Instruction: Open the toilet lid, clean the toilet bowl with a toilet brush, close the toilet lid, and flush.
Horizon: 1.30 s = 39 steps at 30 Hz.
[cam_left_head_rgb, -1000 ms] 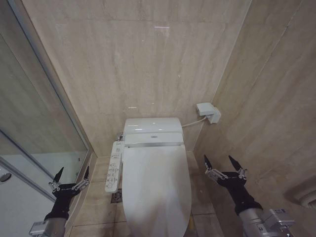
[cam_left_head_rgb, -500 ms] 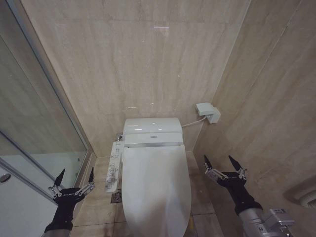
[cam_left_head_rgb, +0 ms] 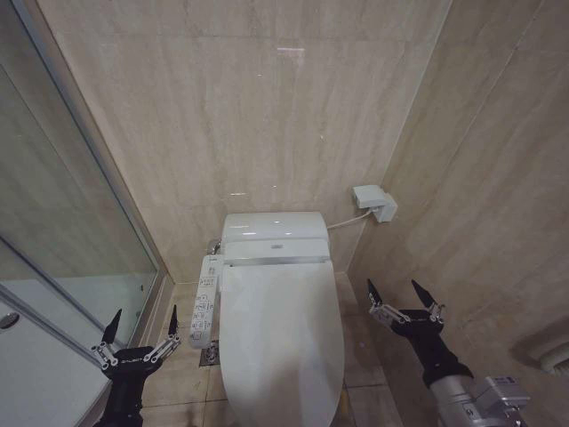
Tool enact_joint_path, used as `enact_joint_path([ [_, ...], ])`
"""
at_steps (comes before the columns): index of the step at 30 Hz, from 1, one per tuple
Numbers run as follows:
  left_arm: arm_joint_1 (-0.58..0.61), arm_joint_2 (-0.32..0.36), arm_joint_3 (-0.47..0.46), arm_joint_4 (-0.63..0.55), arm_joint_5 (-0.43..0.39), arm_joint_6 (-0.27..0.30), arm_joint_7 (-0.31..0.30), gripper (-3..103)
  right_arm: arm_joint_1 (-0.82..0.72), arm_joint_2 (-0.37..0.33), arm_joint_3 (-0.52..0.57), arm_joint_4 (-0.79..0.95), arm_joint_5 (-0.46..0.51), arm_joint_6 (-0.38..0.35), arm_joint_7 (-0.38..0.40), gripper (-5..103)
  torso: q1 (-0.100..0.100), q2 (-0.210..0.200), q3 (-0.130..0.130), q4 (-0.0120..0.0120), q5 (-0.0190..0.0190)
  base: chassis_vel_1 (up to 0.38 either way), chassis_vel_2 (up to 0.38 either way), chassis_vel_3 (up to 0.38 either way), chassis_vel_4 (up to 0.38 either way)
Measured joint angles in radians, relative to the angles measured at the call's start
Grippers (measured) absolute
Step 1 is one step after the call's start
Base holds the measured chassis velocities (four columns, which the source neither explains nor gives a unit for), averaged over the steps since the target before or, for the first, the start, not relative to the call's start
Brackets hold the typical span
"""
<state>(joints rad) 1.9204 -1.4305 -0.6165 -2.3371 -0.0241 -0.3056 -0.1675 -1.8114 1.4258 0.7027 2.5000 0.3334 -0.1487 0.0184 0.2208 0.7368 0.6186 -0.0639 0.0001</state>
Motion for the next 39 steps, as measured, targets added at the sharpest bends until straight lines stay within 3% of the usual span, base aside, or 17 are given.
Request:
enact_joint_path([
  [10,0.043,-0.017,0.056,-0.046,0.048,0.005,-0.033,100,0.0,0.0,0.0,0.0,0.0,0.0,0.0,100,0.0,0.0,0.0,0.0,-0.0001,0.0,0.0,0.0,0.0],
  [19,0.092,-0.013,0.034,-0.104,0.067,0.032,-0.042,100,0.0,0.0,0.0,0.0,0.0,0.0,0.0,100,0.0,0.0,0.0,0.0,-0.0002,0.0,0.0,0.0,0.0],
  [39,0.134,-0.002,0.006,-0.165,0.045,0.118,0.001,100,0.0,0.0,0.0,0.0,0.0,0.0,0.0,100,0.0,0.0,0.0,-0.0001,-0.0002,0.0,0.0,0.0,0.0],
])
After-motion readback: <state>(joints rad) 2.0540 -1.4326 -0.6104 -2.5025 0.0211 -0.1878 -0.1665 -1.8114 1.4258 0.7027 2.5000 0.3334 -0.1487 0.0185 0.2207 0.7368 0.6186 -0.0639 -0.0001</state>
